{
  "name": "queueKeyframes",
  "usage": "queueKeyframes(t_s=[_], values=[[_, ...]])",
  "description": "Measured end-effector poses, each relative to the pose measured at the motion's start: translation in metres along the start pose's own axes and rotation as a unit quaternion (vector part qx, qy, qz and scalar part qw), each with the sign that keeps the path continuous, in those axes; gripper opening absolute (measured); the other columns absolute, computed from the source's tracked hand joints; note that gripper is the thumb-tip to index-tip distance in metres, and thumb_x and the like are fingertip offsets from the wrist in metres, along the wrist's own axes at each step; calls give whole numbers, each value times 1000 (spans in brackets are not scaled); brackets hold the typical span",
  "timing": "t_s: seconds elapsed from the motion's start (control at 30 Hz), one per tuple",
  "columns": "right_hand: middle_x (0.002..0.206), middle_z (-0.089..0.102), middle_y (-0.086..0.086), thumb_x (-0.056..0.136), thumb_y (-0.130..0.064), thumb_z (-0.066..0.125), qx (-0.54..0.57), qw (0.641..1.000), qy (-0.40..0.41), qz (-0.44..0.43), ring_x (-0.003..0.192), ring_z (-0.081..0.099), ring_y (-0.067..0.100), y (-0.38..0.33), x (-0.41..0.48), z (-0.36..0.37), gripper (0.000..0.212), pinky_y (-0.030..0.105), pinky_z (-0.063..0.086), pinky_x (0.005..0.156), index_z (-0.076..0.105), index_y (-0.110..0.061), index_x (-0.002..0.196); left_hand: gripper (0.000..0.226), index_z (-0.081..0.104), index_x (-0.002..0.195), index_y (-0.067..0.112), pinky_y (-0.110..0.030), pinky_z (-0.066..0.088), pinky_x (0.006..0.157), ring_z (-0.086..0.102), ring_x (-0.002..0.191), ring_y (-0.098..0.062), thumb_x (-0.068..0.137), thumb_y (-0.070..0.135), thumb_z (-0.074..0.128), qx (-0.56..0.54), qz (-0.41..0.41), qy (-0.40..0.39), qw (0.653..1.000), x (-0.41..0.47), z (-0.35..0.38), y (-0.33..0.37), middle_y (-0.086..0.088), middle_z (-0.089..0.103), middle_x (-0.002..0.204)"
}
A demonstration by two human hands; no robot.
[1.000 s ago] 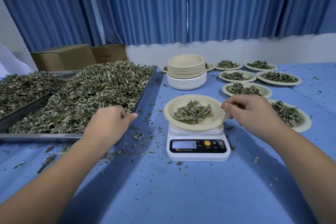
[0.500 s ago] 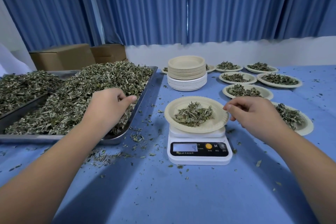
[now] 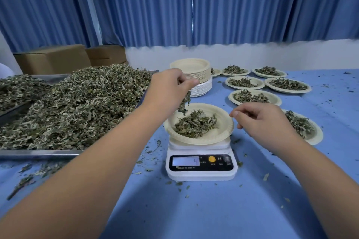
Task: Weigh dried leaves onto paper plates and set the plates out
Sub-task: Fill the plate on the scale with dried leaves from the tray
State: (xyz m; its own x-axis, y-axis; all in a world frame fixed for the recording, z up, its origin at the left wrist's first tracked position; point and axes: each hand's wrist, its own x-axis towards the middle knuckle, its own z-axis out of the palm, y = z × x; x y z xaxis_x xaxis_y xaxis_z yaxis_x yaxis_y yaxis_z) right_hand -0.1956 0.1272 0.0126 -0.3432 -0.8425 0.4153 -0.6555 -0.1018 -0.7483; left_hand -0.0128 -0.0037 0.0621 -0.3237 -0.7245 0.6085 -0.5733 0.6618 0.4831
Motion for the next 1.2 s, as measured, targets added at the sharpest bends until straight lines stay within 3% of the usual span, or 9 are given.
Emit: queueKeyframes(t_s=[0.13, 0.27, 0.33, 0.4, 0.47, 0.57, 0.77, 0.93, 1.2], values=[[63, 65, -5, 90, -18, 60, 2, 1000, -5, -1, 42, 43, 3, 1, 1, 0, 21, 12, 36, 42, 71, -27, 74, 28, 65, 80, 16, -10, 37, 59, 48, 60, 3, 86, 44, 68, -11, 26, -62, 998, -5, 20, 6, 11, 58, 66], [65, 64, 3, 90, -18, 61, 6, 1000, -9, -11, 43, 42, 5, 2, 2, 1, 19, 15, 36, 43, 71, -24, 75, 32, 64, 89, 26, -9, 36, 55, 52, 63, 6, 93, 55, 48, -72, 37, -145, 986, -14, 24, 7, 11, 62, 72], [66, 65, 6, 90, -18, 61, 1, 1000, -10, -13, 42, 40, 4, 4, 2, 2, 19, 14, 35, 42, 71, -25, 75, 54, 63, 99, 27, -15, 42, 65, 58, 77, 1, 86, 69, 33, -85, 37, -173, 981, -18, 23, 6, 7, 68, 88], [67, 65, 7, 90, -19, 61, -5, 1000, -12, -13, 42, 40, 4, 5, 3, 2, 18, 12, 33, 41, 71, -25, 76, 74, 63, 108, 17, -30, 47, 85, 62, 94, -16, 79, 73, 24, -100, 28, -185, 977, -22, 22, 5, -5, 69, 102], [66, 65, 7, 91, -18, 61, -3, 1000, -11, -14, 41, 39, 4, 5, 2, 2, 19, 12, 33, 41, 71, -25, 76, 76, 63, 110, 16, -41, 47, 94, 61, 100, -22, 79, 72, 23, -114, 11, -182, 977, -24, 18, 4, -8, 67, 107], [66, 64, 6, 90, -18, 61, -1, 1000, -8, -18, 41, 40, 4, 5, 1, 1, 20, 11, 33, 41, 71, -23, 74, 68, 64, 114, 25, -38, 47, 96, 60, 104, -14, 80, 71, 26, -133, -12, -154, 979, -29, 11, 1, 5, 67, 109], [65, 65, 2, 90, -18, 61, -7, 1000, -4, -22, 42, 41, 4, 3, 1, 1, 19, 12, 35, 42, 71, -23, 74, 25, 67, 104, 22, -20, 44, 77, 58, 89, -2, 99, 36, 47, -113, -28, -46, 992, -40, -2, -20, 10, 66, 95], [61, 64, -3, 89, -19, 60, -5, 1000, 9, -17, 41, 41, 4, 5, -1, 0, 23, 11, 33, 40, 69, -30, 71, 17, 68, 104, 19, 0, 34, 69, 52, 82, 7, 97, 22, 53, -37, -52, -28, 998, -50, -7, -45, 6, 61, 99], [58, 65, -2, 91, -22, 57, -48, 997, 51, 38, 39, 45, 5, 4, 1, 2, 28, 21, 41, 44, 67, -20, 65, 11, 63, 96, 30, -12, 35, 66, 52, 80, 3, 95, 29, 53, -23, -86, -41, 995, -58, -9, -52, 12, 59, 92]])
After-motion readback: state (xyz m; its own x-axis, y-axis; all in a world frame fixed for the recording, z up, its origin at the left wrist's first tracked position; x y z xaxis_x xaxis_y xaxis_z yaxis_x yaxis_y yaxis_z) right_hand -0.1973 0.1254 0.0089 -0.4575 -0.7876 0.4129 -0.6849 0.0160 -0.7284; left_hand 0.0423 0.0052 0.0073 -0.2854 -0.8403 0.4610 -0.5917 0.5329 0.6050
